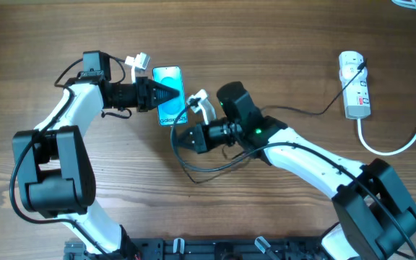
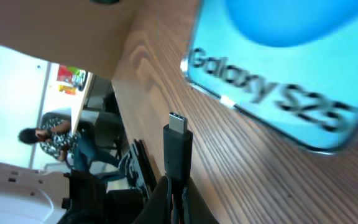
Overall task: Plug charger to phone and switch on socket
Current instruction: 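Carry the cable plug with the right gripper to the phone's port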
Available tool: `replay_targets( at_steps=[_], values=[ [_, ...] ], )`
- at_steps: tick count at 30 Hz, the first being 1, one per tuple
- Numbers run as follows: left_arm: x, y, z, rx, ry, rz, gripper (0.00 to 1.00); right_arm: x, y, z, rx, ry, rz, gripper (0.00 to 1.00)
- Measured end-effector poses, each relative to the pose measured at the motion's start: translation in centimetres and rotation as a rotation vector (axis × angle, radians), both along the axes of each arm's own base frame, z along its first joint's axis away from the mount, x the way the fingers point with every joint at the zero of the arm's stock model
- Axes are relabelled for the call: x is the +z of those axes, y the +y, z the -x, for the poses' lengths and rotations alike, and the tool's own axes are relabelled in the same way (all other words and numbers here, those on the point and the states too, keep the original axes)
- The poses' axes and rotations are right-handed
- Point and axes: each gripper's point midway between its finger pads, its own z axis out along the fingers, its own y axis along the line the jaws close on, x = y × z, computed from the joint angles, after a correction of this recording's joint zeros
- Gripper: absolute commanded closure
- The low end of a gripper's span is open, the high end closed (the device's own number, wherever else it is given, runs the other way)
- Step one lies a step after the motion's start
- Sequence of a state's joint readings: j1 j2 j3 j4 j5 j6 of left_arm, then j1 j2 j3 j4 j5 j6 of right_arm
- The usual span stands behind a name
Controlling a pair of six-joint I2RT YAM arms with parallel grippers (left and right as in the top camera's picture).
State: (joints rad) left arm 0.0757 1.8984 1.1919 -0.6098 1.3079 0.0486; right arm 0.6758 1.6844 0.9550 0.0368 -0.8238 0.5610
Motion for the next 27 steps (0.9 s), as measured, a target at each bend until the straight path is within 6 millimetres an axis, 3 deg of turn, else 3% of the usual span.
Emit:
replay_targets(
  at_steps=[15, 27],
  values=[
    [0.4, -0.1, 0.1, -0.006, 0.001, 0.025, 0.96, -1.6, -0.2, 0.4, -0.022, -0.001, 0.081, 0.96],
    [0.4, -0.1, 0.1, -0.006, -0.001, 0.024, 0.96, -1.7, -0.4, -1.0, -0.086, -0.037, 0.105, 0.96]
  ],
)
